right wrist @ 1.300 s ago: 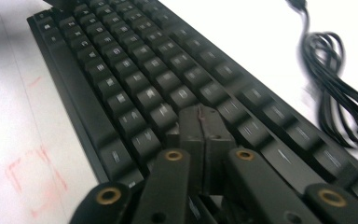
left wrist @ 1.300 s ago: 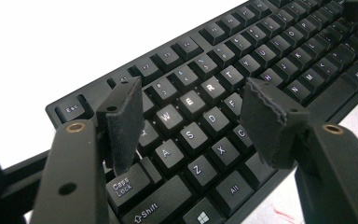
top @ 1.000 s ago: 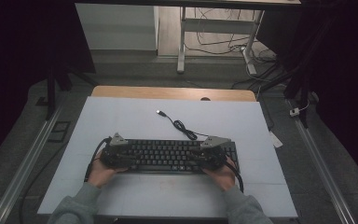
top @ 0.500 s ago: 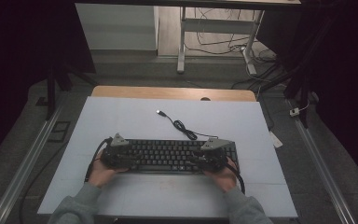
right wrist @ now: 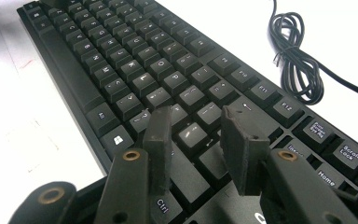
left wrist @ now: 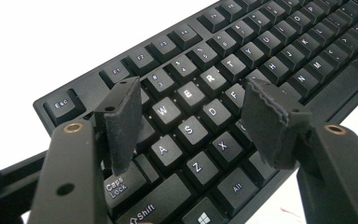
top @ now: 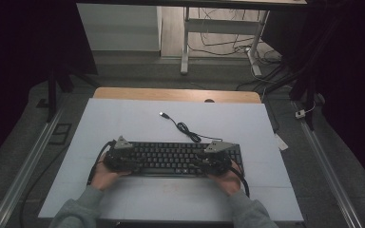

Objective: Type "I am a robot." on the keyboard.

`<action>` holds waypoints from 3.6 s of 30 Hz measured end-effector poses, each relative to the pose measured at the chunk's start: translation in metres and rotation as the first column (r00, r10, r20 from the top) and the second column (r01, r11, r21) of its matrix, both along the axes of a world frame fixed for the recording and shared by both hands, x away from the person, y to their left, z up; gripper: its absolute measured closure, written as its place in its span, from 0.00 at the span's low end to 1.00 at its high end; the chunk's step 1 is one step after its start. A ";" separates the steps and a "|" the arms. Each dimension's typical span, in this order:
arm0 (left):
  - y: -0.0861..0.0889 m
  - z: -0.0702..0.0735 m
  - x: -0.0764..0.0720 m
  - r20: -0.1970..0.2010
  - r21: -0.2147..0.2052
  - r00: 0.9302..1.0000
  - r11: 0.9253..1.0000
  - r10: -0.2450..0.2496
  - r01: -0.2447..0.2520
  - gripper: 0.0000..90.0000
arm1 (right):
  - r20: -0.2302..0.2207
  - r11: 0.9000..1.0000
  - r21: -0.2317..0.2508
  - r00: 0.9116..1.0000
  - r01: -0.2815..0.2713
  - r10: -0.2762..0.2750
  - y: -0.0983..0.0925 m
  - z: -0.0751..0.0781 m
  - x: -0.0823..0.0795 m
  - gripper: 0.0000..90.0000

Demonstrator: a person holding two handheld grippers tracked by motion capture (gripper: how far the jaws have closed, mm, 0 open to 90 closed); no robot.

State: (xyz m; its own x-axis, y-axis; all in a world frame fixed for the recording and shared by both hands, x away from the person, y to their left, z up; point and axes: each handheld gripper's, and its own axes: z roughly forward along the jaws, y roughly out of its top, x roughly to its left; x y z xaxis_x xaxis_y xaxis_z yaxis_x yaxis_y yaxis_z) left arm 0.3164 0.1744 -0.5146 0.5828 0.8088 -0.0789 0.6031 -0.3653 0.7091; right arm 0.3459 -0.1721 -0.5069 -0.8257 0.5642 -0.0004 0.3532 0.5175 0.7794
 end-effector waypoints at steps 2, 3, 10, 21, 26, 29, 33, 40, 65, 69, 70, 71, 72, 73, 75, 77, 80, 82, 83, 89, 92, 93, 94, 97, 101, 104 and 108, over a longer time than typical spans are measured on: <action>0.000 0.000 0.000 -0.001 0.003 1.000 1.000 -0.006 0.006 0.43 | -0.001 1.000 -0.001 1.000 0.000 0.000 0.000 0.000 0.000 0.71; -0.001 0.000 0.000 -0.001 0.004 1.000 1.000 -0.006 0.006 0.43 | -0.001 1.000 -0.001 1.000 0.000 0.000 0.000 0.000 0.000 0.71; -0.002 0.000 0.000 0.003 -0.002 1.000 1.000 -0.008 0.008 0.42 | -0.002 1.000 -0.004 1.000 0.001 -0.001 0.000 0.000 0.000 0.70; -0.002 0.006 -0.001 0.022 -0.021 1.000 1.000 -0.006 0.007 0.43 | -0.002 1.000 -0.006 1.000 0.003 -0.003 0.000 0.000 0.001 0.70; -0.005 0.008 0.000 0.028 -0.028 1.000 1.000 -0.010 0.011 0.43 | -0.002 1.000 -0.004 1.000 0.004 -0.004 0.000 0.000 0.000 0.70; -0.007 0.009 0.000 0.032 -0.033 0.999 0.999 -0.011 0.012 0.43 | -0.002 1.000 -0.004 1.000 0.004 -0.004 0.000 0.000 0.001 0.70; -0.007 0.010 0.002 0.036 -0.043 0.999 0.999 -0.004 0.006 0.43 | 0.000 1.000 -0.004 1.000 0.004 -0.004 0.000 0.000 0.001 0.70; -0.015 0.010 0.006 0.033 -0.067 0.999 0.997 -0.024 0.026 0.55 | -0.001 1.000 -0.004 1.000 0.004 -0.004 0.000 0.000 0.001 0.70; -0.044 -0.006 0.023 -0.011 -0.005 0.996 0.996 -0.092 0.092 0.99 | 0.004 1.000 0.003 1.000 0.009 -0.009 0.001 0.000 0.000 0.62; -0.045 -0.007 0.025 -0.009 -0.006 0.996 0.996 -0.087 0.087 0.99 | 0.005 1.000 0.001 1.000 0.009 -0.009 0.001 0.000 0.000 0.61; -0.045 -0.007 0.025 -0.009 -0.007 0.996 0.996 -0.086 0.086 0.99 | 0.005 1.000 0.003 1.000 0.009 -0.009 0.001 0.000 0.000 0.61; -0.045 -0.008 0.026 -0.009 -0.006 0.996 0.996 -0.086 0.086 0.99 | 0.005 1.000 0.003 1.000 0.010 -0.010 0.001 0.000 0.000 0.60; -0.045 -0.008 0.026 -0.009 -0.003 0.996 0.996 -0.084 0.084 0.99 | 0.005 1.000 0.002 1.000 0.010 -0.010 0.001 0.000 0.000 0.60; -0.045 -0.009 0.027 -0.013 0.006 0.996 0.996 -0.084 0.084 0.99 | 0.006 1.000 0.001 1.000 0.011 -0.011 0.001 0.000 0.000 0.60; -0.045 -0.010 0.027 -0.014 -0.001 0.997 0.997 -0.082 0.082 0.99 | 0.008 1.000 0.001 1.000 0.013 -0.013 0.001 0.000 0.000 0.60; -0.045 -0.010 0.027 -0.014 0.001 0.997 0.997 -0.081 0.081 0.99 | 0.009 1.000 -0.001 1.000 0.012 -0.012 0.001 0.000 0.000 0.59; -0.045 -0.008 0.026 -0.006 -0.001 0.997 0.997 -0.079 0.079 0.99 | 0.012 1.000 -0.001 1.000 0.013 -0.013 0.001 0.001 0.000 0.59; -0.043 -0.005 0.025 0.004 -0.013 0.997 0.997 -0.072 0.072 0.99 | 0.015 1.000 0.001 1.000 0.013 -0.013 0.000 0.001 -0.001 0.59; -0.042 -0.004 0.024 0.008 -0.020 0.997 0.997 -0.071 0.071 0.99 | 0.018 1.000 0.002 1.000 0.012 -0.012 0.000 0.002 -0.001 0.59; -0.034 0.006 0.017 0.036 -0.058 0.998 0.997 -0.058 0.060 0.98 | 0.019 1.000 0.006 1.000 0.013 -0.014 0.000 0.002 0.000 0.58; -0.028 0.012 0.012 0.046 -0.077 0.997 0.995 -0.057 0.060 0.88 | 0.023 1.000 0.006 1.000 0.010 -0.010 0.000 0.003 -0.001 0.58; -0.025 0.014 0.010 0.051 -0.081 0.997 0.995 -0.056 0.060 0.85 | 0.024 1.000 0.007 1.000 0.009 -0.009 0.000 0.003 -0.001 0.58; -0.022 0.016 0.008 0.052 -0.088 0.997 0.995 -0.051 0.055 0.80 | 0.024 1.000 0.008 1.000 0.008 -0.008 0.000 0.003 -0.001 0.58; -0.014 0.019 0.002 0.047 -0.086 0.998 0.996 -0.033 0.037 0.65 | 0.019 1.000 0.008 1.000 0.007 -0.007 0.000 0.002 -0.001 0.57; -0.003 0.018 -0.007 0.053 -0.064 0.999 0.998 -0.004 0.007 0.51 | 0.024 1.000 0.007 1.000 0.002 -0.003 0.000 0.003 -0.001 0.56; 0.006 0.016 -0.012 0.041 -0.083 0.999 0.997 0.012 -0.008 0.46 | 0.022 1.000 0.006 1.000 0.002 -0.002 0.001 0.003 -0.001 0.56; 0.014 0.016 -0.020 0.038 -0.093 0.999 0.995 0.026 -0.022 0.42 | 0.022 1.000 0.007 1.000 0.001 -0.001 0.000 0.003 -0.001 0.56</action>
